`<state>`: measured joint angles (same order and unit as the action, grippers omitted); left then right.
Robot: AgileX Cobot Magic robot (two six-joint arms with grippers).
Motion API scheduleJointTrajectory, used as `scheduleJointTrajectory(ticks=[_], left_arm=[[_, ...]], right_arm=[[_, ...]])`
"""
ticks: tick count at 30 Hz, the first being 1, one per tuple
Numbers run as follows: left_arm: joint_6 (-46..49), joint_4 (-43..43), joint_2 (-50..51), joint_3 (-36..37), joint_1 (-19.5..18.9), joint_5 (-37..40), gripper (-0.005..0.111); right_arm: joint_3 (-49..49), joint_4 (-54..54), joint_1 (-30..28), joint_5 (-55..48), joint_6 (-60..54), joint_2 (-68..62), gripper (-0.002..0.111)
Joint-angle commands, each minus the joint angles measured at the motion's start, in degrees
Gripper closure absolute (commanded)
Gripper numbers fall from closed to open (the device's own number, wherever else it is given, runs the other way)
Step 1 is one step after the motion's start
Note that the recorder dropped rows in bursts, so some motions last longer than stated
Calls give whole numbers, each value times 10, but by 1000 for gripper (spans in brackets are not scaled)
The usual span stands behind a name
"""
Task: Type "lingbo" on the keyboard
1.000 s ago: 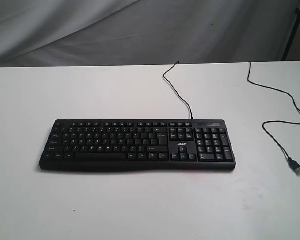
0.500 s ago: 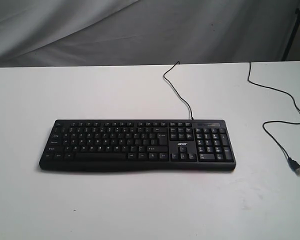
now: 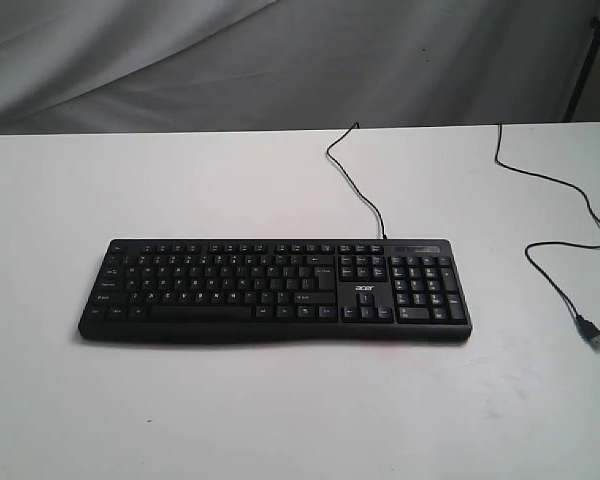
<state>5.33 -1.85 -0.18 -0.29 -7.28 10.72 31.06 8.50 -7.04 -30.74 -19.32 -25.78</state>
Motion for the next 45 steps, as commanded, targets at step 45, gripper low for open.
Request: scheduleJointTrajectory(ticks=[45], left_arm=[[-2,0,2,3,2,-2,106]], right_arm=[[375,2,354,322,-151,-912,108]])
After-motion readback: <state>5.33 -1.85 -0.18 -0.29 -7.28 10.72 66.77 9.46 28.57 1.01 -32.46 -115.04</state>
